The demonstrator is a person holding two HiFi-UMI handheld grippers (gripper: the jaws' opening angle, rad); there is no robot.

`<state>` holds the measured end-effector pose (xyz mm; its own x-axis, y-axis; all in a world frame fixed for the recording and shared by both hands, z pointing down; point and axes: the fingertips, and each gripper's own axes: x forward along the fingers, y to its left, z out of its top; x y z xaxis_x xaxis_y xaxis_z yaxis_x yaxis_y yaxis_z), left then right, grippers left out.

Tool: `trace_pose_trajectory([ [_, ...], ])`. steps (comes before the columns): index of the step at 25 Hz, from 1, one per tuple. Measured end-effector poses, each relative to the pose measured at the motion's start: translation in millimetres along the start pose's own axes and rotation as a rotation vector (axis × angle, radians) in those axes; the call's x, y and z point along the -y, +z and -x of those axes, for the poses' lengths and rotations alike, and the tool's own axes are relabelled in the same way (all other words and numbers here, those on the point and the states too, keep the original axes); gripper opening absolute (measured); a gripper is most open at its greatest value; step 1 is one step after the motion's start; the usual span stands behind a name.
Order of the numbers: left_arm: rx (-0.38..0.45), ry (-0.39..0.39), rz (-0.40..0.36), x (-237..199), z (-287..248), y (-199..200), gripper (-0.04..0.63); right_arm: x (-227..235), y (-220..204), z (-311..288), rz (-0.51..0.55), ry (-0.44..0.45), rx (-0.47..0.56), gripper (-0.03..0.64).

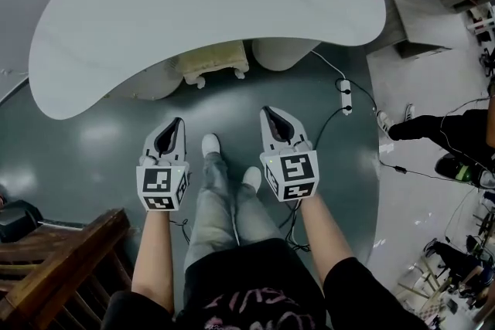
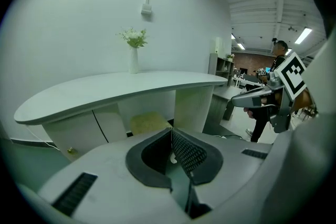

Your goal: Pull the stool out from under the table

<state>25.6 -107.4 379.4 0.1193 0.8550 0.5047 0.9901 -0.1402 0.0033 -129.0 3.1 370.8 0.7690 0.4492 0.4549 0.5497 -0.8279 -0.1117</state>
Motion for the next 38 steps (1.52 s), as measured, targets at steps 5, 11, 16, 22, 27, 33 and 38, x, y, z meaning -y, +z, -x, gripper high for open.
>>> trace_pose_trajectory([
  [5,-0.004,0.019,0.008,-11,-19,-25,0.012,10,-22,-24,-0.031,-0.021,0.015,0.063],
  [11,0.009,0.051,0.056,-21,-43,-57,0.012,14,-59,-46,-0.040,-0.010,0.003,0.062],
  [16,0.010,0.054,0.065,-25,-66,-84,0.012,11,-86,-76,-0.024,0.010,-0.008,0.063],
  [22,0.003,0.057,0.047,-34,-99,-126,0.012,16,-123,-115,0.001,0.030,-0.012,0.063],
  [27,0.003,0.061,0.015,-50,-127,-159,0.013,20,-158,-150,0.022,0.038,-0.016,0.063],
  [33,0.006,0.074,0.019,-65,-159,-192,0.014,25,-189,-182,0.036,0.045,-0.020,0.063],
  [38,0.014,0.074,0.012,-73,-189,-210,0.014,39,-208,-211,0.050,0.039,-0.017,0.063],
])
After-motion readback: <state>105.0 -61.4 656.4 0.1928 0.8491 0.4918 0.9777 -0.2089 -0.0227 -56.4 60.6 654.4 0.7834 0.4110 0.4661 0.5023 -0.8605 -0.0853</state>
